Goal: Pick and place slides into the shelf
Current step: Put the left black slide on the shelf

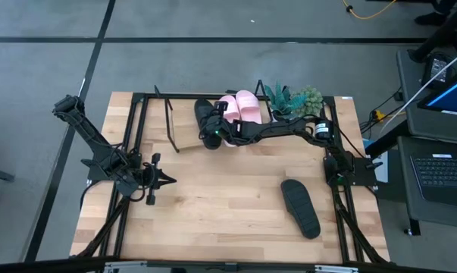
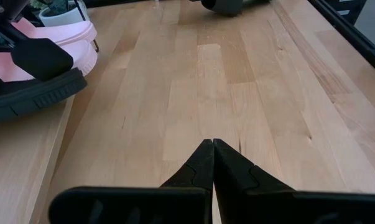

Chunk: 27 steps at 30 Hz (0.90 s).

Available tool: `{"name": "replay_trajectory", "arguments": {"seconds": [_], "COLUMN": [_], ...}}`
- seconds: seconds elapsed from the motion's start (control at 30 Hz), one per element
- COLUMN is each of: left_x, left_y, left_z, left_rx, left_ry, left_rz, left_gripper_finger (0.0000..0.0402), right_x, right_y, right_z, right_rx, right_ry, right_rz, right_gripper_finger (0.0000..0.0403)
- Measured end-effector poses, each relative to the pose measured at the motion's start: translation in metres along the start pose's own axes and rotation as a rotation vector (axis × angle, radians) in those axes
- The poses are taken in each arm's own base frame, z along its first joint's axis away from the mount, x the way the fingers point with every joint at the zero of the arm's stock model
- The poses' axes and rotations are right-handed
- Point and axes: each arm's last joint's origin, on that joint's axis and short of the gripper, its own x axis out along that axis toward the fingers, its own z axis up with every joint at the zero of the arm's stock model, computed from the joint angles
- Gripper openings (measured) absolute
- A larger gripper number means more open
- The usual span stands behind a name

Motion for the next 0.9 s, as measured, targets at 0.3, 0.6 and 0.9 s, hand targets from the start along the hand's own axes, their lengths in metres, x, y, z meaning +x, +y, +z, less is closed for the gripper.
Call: {"name": "replay_trajectory", "arguments": {"seconds": [0.3,0.6,0.9], "left_x": [0.0,0.0,0.0], "left_y": [0.0,0.0,0.0], "left_z": [0.0,0.0,0.0], "left_rx": [0.0,0.0,0.0], "left_ry": [0.0,0.0,0.0], "left_rz": [0.0,0.0,0.0], "left_gripper_finger": [0.0,0.0,0.0], "right_x": [0.0001,0.0,0.0], "right_y": [0.002,0.0027,0.0025], "right_z": [-0.0013,-0.0021,-0.0022], "right_rx": [-0.041,-0.048,-0.042], "right_ry": [-0.001,0.006,0.007], "right_rz": [0.033,0.039,0.037], "right_gripper_finger": [0.0047,0.0047,0.0065]}}
